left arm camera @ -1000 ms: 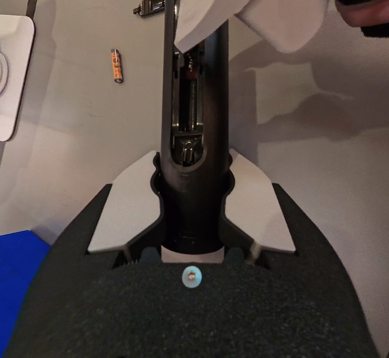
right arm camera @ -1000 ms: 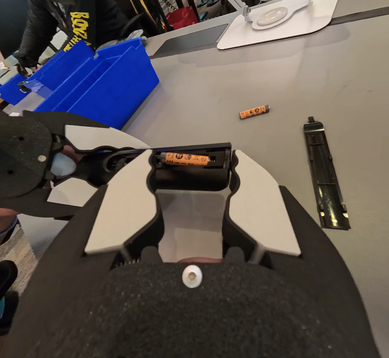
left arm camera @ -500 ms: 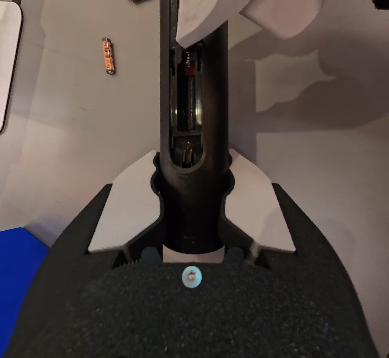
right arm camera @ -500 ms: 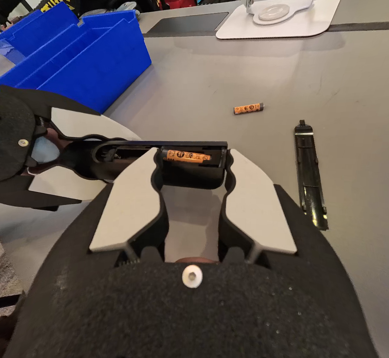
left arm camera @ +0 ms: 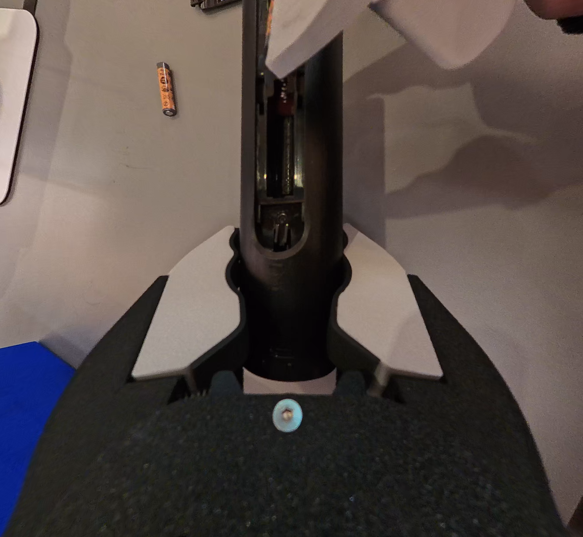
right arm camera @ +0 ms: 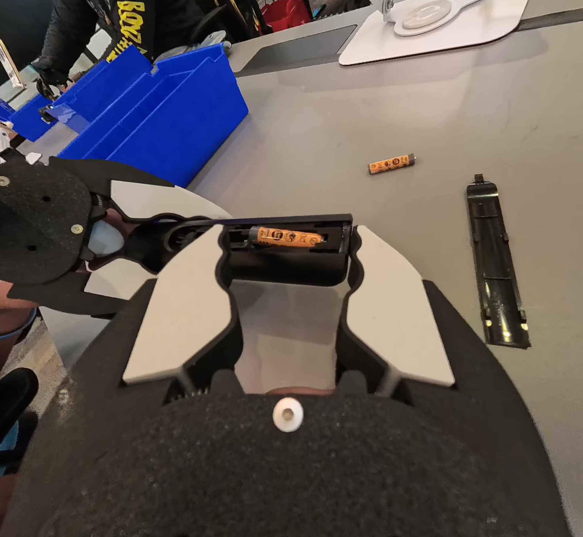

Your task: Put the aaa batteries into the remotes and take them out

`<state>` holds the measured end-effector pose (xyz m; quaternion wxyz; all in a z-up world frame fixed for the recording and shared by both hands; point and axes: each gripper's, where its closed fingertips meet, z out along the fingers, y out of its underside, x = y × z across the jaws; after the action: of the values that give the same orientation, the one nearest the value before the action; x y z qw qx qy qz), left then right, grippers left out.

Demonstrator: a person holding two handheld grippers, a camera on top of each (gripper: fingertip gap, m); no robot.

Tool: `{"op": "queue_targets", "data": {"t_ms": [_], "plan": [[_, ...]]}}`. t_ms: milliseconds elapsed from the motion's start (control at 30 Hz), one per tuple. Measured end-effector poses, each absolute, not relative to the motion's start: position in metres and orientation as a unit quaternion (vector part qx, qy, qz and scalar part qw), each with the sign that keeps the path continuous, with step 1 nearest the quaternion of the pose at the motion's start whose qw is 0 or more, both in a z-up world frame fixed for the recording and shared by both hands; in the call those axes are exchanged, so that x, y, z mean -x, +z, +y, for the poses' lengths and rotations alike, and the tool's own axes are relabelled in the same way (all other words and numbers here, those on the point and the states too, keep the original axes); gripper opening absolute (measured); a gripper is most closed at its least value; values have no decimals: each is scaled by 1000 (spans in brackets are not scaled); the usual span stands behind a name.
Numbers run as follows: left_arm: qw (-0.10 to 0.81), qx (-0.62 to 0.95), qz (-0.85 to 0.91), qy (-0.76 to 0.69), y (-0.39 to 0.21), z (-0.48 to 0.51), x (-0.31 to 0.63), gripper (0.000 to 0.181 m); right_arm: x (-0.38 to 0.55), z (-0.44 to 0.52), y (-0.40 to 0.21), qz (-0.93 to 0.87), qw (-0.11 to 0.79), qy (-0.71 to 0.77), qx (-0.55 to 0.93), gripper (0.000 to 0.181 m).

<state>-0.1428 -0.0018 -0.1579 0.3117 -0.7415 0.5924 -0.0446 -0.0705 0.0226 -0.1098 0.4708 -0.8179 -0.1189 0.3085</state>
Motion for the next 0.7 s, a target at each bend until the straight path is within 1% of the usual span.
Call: {"op": "queue_targets", "data": {"t_ms": [33,100,133,333,400,467,600,667,700], "plan": [[311,742,593,-46,-158,-2,143,58,70,23,-110,-113,469,311,818,69],[311,741,592,-50,-157,-3,143,58,66,24,-109,-96,470,322,816,58],[312,742,592,-49,-157,-4,143,58,65,24,-109,-91,469,328,815,56],[310,744,590,-50,-158,-4,143,58,66,24,-108,-103,471,318,816,57],[309,743,592,-46,-157,-3,143,58,68,23,-109,-103,466,321,818,63],[311,741,593,-43,-157,-3,143,58,66,24,-109,-105,468,312,820,59],[311,742,593,-40,-157,-3,143,58,66,24,-110,-110,463,314,821,58],[315,741,591,-45,-156,-4,141,58,64,23,-114,-127,461,292,829,56],[308,743,593,-37,-158,-4,143,57,57,25,-114,-127,476,264,829,40]]}}
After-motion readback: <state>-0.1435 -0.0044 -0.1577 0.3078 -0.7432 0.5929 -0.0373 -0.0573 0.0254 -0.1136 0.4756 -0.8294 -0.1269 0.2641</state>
